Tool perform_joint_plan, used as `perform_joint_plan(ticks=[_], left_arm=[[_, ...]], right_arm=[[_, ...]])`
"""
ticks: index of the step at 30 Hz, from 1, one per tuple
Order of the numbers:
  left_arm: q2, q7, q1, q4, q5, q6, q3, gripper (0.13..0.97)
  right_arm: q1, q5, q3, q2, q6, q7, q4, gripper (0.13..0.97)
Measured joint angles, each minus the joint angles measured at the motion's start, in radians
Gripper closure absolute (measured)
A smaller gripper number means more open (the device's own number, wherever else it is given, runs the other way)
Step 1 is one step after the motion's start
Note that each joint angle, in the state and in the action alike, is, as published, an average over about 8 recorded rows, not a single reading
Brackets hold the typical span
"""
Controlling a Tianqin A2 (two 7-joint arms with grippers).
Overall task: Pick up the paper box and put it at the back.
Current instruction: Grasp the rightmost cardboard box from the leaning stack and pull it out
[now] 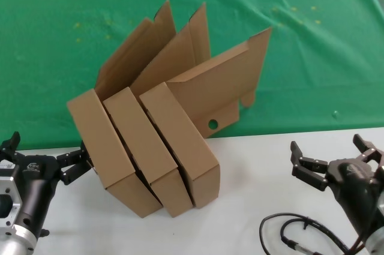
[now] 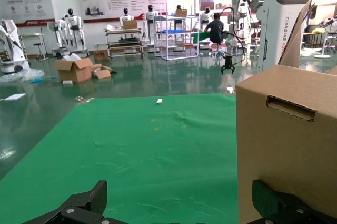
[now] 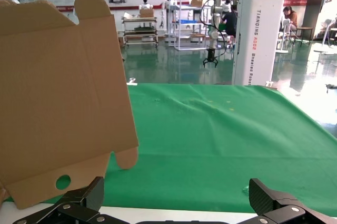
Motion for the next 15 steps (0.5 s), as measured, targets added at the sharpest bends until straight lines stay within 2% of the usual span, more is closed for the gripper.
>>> perform_joint_plan(ticks=[15], left_arm=[[0.000,0.000,0.000,0.000,0.000,0.000,0.000,0.132]], right_arm=[[0.000,0.000,0.000,0.000,0.000,0.000,0.000,0.129]])
